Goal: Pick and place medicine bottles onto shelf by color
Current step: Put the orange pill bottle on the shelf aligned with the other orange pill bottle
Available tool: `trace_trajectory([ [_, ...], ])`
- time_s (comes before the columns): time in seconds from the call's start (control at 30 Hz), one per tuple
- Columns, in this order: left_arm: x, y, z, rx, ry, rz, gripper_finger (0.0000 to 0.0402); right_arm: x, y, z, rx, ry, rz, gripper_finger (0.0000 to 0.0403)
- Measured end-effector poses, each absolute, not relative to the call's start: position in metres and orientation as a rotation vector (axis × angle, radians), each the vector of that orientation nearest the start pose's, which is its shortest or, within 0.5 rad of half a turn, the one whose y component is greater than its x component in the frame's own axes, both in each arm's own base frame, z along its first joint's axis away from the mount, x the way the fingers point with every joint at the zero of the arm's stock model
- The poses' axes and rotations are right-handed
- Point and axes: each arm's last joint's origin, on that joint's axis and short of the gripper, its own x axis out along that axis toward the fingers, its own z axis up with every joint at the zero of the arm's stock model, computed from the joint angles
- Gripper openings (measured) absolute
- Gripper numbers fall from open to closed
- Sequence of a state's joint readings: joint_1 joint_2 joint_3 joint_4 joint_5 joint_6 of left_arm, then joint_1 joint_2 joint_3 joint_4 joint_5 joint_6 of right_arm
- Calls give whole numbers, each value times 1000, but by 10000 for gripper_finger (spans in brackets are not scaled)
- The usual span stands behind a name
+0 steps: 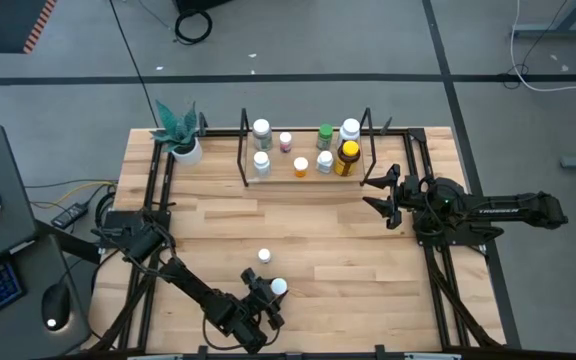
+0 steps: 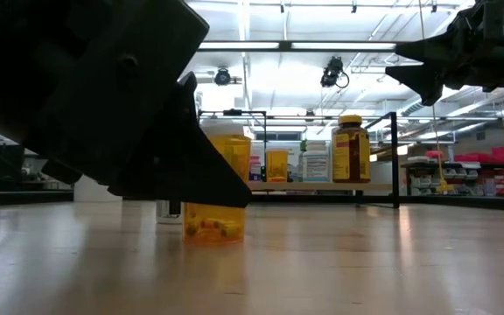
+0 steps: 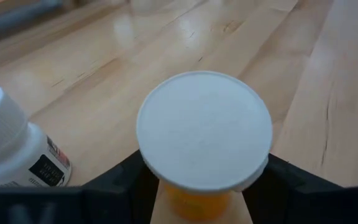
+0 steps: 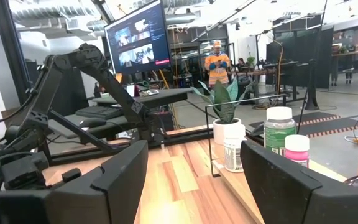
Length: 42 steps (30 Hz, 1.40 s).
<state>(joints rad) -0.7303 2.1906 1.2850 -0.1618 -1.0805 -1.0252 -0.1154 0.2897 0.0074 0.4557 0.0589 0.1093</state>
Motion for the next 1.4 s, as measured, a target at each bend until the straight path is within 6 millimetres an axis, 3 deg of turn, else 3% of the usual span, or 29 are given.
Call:
trace_trajectory([
  [0.3,325,-253,91,-137,406,591,194,113,-15,185,104,-183,-164,265],
  [0.63,340,-242,95,-95,392,599,193,113,-15,185,104,-183,-164,265],
  [1.4,384,-172,101,-106,452,699,192,113,-15,185,104,-182,-164,265],
])
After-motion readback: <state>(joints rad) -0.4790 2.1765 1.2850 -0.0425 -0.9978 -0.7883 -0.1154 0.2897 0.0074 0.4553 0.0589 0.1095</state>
